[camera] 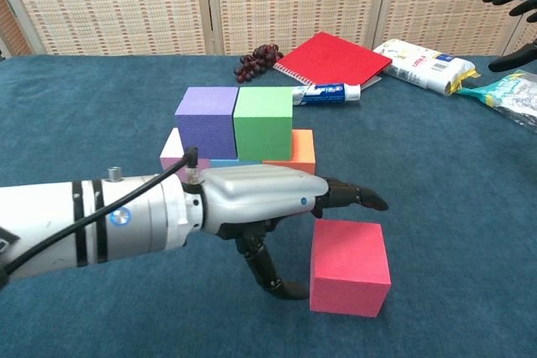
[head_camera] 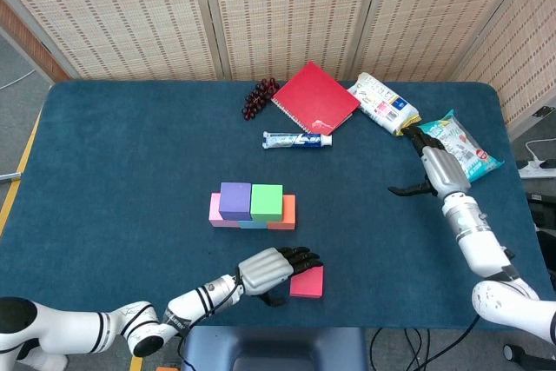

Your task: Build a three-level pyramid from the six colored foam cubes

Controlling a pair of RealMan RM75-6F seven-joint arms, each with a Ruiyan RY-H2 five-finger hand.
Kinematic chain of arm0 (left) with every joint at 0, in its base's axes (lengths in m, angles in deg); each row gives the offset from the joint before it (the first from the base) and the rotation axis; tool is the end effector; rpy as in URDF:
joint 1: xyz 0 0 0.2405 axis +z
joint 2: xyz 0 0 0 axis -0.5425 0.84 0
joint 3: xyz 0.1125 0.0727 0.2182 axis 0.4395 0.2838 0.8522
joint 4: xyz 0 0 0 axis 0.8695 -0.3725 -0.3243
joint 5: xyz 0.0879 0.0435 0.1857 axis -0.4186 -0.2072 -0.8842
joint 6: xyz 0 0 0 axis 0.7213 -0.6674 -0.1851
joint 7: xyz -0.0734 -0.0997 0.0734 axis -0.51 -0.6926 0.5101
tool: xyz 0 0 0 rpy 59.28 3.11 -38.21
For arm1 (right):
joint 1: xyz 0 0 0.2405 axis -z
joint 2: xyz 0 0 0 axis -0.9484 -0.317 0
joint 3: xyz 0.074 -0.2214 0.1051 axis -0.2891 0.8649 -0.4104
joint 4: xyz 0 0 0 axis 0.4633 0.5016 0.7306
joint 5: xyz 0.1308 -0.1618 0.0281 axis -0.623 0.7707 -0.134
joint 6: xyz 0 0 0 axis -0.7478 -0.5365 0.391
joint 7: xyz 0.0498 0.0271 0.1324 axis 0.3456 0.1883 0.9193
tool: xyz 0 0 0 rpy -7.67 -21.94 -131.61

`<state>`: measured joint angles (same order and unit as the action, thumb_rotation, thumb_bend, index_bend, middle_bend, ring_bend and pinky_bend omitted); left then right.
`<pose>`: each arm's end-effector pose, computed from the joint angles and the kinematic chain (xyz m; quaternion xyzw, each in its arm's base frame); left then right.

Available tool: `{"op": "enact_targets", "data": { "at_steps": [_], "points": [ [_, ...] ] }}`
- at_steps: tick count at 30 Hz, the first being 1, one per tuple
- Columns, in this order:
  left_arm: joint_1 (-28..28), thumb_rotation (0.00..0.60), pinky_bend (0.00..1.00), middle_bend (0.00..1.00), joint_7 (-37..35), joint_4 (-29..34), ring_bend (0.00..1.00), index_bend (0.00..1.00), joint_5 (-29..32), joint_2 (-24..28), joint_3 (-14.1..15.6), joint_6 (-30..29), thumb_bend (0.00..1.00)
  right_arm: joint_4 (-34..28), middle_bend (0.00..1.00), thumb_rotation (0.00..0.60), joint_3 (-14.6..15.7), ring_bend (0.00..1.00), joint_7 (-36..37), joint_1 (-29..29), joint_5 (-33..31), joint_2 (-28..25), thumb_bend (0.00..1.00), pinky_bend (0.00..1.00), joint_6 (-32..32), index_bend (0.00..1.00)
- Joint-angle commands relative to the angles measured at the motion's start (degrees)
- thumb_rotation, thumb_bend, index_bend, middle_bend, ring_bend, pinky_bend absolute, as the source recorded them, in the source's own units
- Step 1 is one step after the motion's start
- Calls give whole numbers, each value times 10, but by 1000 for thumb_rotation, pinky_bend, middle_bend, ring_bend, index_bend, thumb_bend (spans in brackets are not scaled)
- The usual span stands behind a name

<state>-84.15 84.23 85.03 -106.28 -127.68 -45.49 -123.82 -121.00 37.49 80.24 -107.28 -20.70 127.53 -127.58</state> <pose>-0.0415 0.2601 -0.0935 -0.8561 -0.3356 -0.3791 0.1037 -0.2222 -0.3622 0.1378 0.5751 -0.5466 0.3894 0.4678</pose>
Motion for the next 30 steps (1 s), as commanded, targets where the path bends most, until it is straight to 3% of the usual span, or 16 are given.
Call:
{"op": "enact_targets", "data": {
  "at_steps": [1, 7, 12, 15, 20, 24, 30],
  "points": [
    [-11, 600, 217, 57, 20, -20, 47, 28, 25, -25, -8, 4, 289, 7, 83, 600, 2, 0, 5, 0, 1, 3, 194, 0, 4, 0],
    [-17, 600, 247, 126, 25, -39, 107, 113, 42, -46, -12, 0, 285, 13, 83, 600, 2, 0, 11, 0, 3, 5, 194, 0, 6, 0],
    [-5, 600, 443, 393, 11, -63, 366, 354, 41, -72, -10, -40, 282, 20, 83, 600, 4, 0, 13, 2, 5, 7, 194, 0, 5, 0],
    [7, 600, 498, 441, -13, -63, 415, 400, 19, -71, -2, -75, 283, 19, 83, 600, 5, 0, 16, 4, 7, 5, 194, 1, 5, 0],
    [32, 600, 532, 465, -42, 2, 438, 414, -13, -8, 7, -130, 285, 5, 83, 600, 5, 0, 27, 17, 20, -10, 193, 4, -6, 0],
    [52, 600, 547, 464, -44, 91, 438, 411, -33, 83, 6, -170, 285, -13, 83, 600, 6, 0, 39, 34, 34, -28, 193, 9, -22, 0],
    [61, 600, 549, 453, -66, 165, 438, 409, -46, 204, -24, -203, 284, -37, 83, 600, 6, 0, 52, 52, 47, -46, 194, 12, -40, 0]
  ]
}}
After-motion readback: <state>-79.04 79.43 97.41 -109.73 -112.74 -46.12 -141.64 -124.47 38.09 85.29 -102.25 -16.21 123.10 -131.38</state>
